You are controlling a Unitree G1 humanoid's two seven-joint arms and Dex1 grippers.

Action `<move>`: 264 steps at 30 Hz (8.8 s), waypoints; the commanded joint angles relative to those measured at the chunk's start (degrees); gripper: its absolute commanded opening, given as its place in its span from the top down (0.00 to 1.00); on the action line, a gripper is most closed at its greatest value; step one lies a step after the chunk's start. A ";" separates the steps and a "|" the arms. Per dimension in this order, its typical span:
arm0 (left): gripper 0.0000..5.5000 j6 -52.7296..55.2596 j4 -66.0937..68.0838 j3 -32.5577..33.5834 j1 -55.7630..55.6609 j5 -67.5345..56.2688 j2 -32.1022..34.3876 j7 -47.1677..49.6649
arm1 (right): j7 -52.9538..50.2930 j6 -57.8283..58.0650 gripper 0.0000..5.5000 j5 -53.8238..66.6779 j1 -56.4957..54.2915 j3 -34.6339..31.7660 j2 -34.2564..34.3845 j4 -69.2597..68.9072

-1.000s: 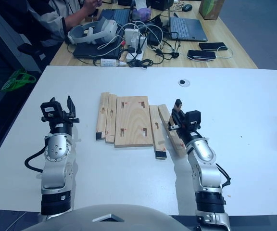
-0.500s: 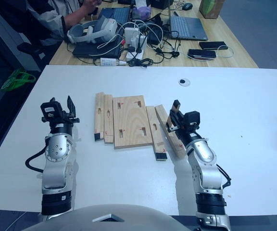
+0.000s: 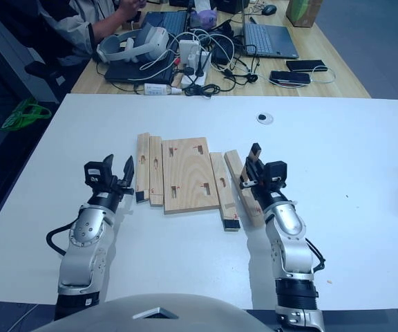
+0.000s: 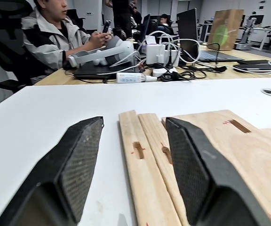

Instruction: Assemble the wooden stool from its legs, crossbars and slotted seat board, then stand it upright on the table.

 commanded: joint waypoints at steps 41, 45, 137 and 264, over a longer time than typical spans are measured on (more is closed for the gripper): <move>0.55 1.36 -1.17 -1.12 -1.88 0.96 2.70 -0.70 | -2.09 -1.73 0.90 -5.72 -2.46 1.82 0.99 10.99; 0.55 1.46 -1.49 -1.23 -1.58 1.29 2.76 -0.42 | -0.89 -2.22 0.90 -7.02 -1.11 2.85 -0.31 12.35; 0.55 -1.31 1.73 -1.18 -4.18 3.25 1.79 1.98 | 1.07 21.59 0.90 1.93 -6.58 7.35 -4.10 -13.91; 0.55 -15.28 11.62 -5.04 2.89 4.65 -1.86 3.18 | -7.17 -12.75 0.88 -10.38 7.96 9.59 7.24 0.41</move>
